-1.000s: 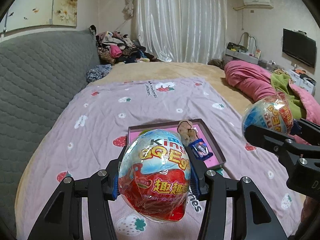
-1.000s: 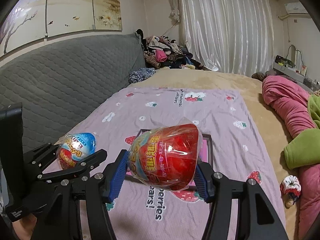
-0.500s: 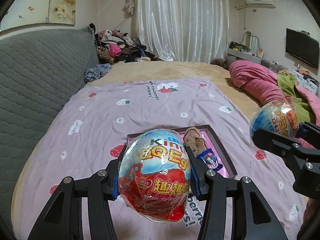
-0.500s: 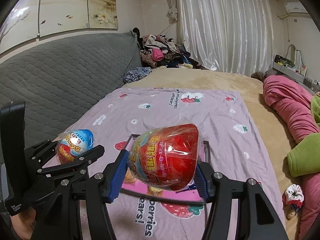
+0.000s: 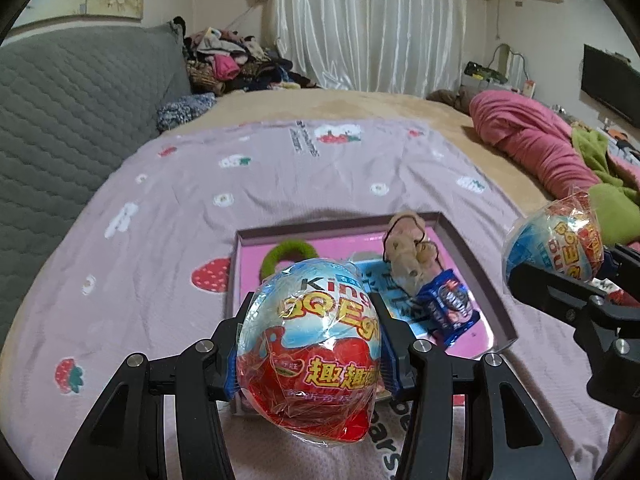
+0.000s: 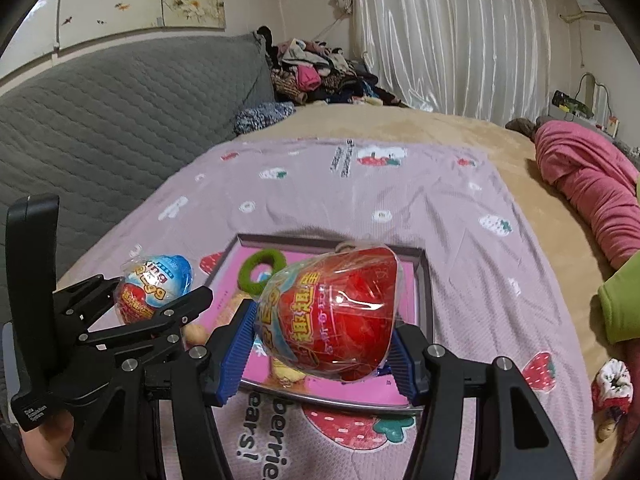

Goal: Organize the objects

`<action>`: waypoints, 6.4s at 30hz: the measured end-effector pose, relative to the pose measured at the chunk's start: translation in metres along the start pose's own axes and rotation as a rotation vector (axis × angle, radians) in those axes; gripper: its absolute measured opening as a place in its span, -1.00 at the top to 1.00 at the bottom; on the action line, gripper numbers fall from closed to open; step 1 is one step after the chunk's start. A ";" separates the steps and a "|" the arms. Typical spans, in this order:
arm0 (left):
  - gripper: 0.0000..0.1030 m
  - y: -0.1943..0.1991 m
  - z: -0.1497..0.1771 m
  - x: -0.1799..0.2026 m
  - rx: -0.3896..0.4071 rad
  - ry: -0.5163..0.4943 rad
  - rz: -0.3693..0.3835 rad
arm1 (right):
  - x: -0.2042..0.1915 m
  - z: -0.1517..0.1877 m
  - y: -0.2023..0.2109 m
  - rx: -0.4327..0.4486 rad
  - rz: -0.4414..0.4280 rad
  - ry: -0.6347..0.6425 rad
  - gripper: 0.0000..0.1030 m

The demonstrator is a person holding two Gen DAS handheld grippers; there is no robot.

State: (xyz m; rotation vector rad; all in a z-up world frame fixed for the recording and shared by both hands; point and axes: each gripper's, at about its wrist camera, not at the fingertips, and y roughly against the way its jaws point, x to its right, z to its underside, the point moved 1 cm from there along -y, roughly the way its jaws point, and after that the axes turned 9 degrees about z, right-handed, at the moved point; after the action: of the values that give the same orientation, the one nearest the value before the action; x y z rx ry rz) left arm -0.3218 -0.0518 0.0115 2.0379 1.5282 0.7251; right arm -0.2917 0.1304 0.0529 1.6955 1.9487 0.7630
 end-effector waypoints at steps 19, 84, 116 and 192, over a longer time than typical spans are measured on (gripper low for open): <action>-0.05 -0.071 0.028 -0.008 -0.025 0.007 0.023 | 0.005 0.043 -0.078 -0.055 0.000 -0.012 -0.17; -0.47 -0.102 0.043 -0.014 -0.074 -0.049 -0.041 | 0.004 0.054 -0.108 -0.083 0.052 0.041 -0.17; -0.85 -0.060 0.030 -0.011 0.003 -0.046 -0.036 | 0.013 0.042 -0.077 -0.012 0.069 -0.007 -0.37; -0.86 0.220 0.102 0.048 0.144 -0.006 -0.130 | -0.007 0.106 0.187 0.140 0.114 -0.052 -0.99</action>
State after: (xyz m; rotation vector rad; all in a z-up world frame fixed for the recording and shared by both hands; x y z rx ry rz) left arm -0.0865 -0.0687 0.0873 2.0170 1.7360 0.5723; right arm -0.0822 0.1535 0.0976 1.9032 1.9235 0.6284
